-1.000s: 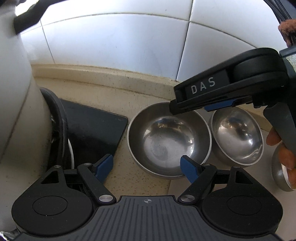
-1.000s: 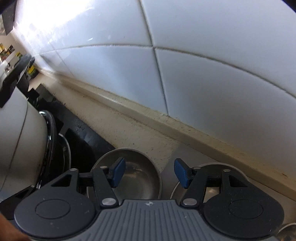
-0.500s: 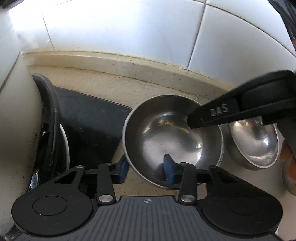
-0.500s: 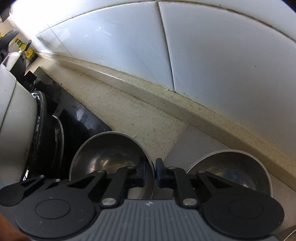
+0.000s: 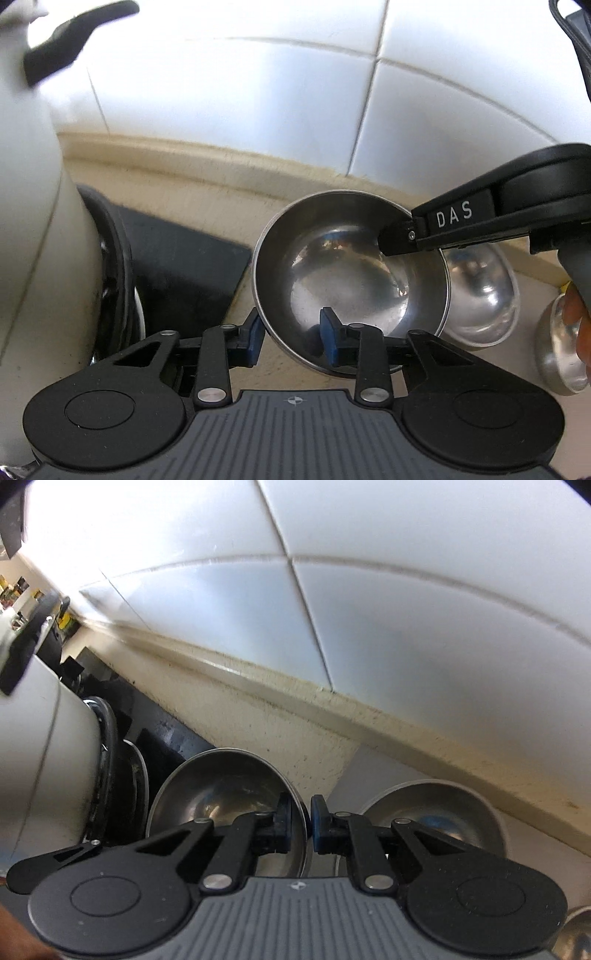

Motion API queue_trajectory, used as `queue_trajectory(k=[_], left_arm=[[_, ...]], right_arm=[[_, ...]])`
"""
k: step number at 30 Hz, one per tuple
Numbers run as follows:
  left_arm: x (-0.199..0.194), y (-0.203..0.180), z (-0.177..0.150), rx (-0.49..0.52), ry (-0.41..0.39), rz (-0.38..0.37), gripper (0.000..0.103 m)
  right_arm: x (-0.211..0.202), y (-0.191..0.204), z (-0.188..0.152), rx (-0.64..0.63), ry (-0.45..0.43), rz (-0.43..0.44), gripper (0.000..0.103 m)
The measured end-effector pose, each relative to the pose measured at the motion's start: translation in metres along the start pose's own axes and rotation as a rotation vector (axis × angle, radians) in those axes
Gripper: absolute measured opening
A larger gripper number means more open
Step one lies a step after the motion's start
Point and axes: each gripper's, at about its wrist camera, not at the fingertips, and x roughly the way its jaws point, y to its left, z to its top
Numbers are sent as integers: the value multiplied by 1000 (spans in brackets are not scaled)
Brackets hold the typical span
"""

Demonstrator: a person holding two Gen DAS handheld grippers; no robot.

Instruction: Organize plates and bowls

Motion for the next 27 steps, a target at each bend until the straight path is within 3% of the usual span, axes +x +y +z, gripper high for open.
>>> queue_trajectory(k=[16, 27], left_arm=[[-48, -67, 22, 143, -106, -56, 34], [-32, -102, 36, 208, -101, -93, 34]], right_arm=[[-90, -32, -13, 79, -131, -76, 0], [-96, -65, -23, 167, -151, -119, 0]])
